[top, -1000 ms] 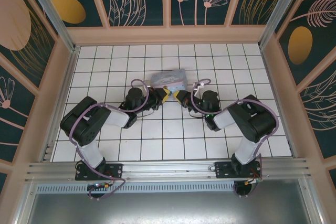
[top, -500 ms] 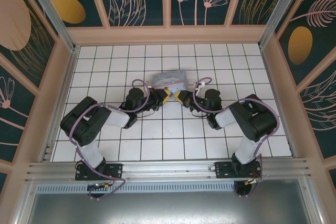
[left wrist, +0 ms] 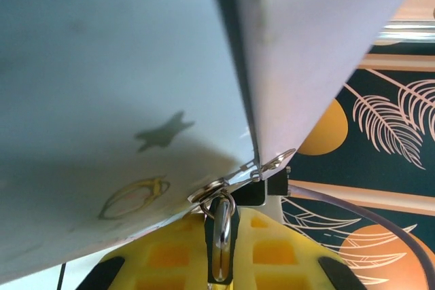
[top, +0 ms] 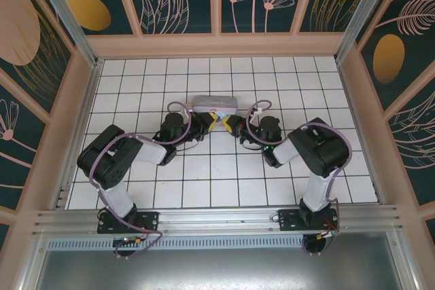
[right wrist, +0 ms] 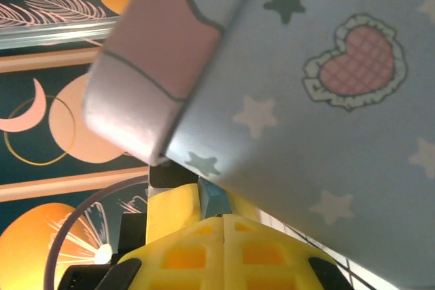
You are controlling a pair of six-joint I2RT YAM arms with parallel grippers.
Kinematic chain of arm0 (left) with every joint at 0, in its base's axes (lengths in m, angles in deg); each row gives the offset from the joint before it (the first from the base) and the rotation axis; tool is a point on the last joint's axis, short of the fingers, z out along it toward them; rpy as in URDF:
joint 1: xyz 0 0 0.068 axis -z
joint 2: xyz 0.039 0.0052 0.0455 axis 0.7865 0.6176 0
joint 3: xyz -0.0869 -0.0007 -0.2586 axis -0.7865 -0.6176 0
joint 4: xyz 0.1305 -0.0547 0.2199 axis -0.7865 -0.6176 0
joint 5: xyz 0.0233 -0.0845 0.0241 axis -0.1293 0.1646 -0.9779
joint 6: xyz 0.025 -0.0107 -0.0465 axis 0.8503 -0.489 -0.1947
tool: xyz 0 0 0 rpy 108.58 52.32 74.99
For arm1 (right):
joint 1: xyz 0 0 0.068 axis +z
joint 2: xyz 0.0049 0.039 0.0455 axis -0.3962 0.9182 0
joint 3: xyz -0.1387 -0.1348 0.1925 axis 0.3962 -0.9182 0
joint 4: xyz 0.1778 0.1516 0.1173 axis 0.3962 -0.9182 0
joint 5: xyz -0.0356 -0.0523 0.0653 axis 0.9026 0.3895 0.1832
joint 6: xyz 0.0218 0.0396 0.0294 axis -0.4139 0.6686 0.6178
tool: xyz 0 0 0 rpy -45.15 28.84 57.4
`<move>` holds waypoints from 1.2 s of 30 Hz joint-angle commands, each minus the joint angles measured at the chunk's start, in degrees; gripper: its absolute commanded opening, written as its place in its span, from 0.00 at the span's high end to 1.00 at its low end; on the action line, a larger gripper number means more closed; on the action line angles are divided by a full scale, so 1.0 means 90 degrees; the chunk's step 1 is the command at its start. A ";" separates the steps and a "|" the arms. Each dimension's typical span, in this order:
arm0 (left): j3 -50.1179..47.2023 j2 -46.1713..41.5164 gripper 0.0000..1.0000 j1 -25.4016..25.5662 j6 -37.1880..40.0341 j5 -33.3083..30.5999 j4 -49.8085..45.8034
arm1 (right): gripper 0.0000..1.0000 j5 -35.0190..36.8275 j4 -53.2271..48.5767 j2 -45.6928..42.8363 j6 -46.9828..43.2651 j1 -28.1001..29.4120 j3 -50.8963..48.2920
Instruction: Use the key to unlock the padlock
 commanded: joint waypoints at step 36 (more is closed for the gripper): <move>0.0048 -0.0294 1.00 0.0401 -0.0151 0.1301 0.0010 | 1.00 -0.1066 -0.0160 -0.0528 -0.0281 -0.0105 0.0738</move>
